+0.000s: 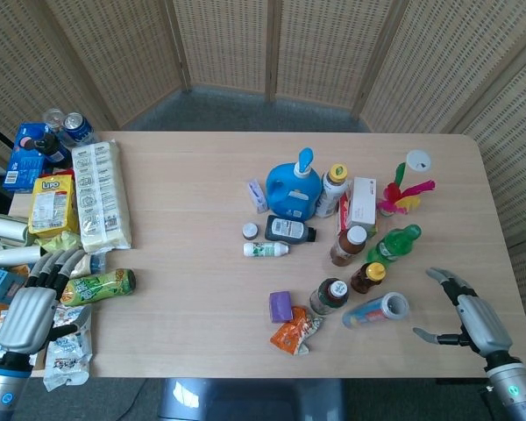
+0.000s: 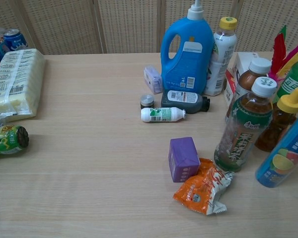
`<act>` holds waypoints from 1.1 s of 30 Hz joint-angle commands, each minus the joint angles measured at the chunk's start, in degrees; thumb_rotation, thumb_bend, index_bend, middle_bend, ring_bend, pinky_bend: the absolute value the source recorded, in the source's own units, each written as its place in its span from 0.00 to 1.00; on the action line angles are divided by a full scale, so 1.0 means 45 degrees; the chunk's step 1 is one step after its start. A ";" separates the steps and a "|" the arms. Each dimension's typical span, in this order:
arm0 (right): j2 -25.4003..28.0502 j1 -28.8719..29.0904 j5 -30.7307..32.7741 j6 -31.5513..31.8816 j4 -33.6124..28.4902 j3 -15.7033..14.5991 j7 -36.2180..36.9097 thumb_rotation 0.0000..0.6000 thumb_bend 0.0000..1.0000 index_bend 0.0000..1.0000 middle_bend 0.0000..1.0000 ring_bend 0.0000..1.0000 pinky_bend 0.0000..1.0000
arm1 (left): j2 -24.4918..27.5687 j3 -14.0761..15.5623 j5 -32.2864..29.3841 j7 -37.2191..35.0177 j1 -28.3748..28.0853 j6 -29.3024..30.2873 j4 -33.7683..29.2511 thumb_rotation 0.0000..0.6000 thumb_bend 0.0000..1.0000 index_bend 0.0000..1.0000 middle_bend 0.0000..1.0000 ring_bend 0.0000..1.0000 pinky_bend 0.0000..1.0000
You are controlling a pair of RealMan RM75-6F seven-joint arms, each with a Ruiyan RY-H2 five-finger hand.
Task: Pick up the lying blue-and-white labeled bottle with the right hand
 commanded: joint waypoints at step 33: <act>0.0145 0.1013 -0.1269 0.0220 -0.2055 -0.0360 0.0426 0.79 0.15 0.00 0.00 0.00 0.00 | -0.0046 0.0055 0.0027 -0.0813 0.0212 0.0153 0.0618 1.00 0.38 0.00 0.00 0.00 0.00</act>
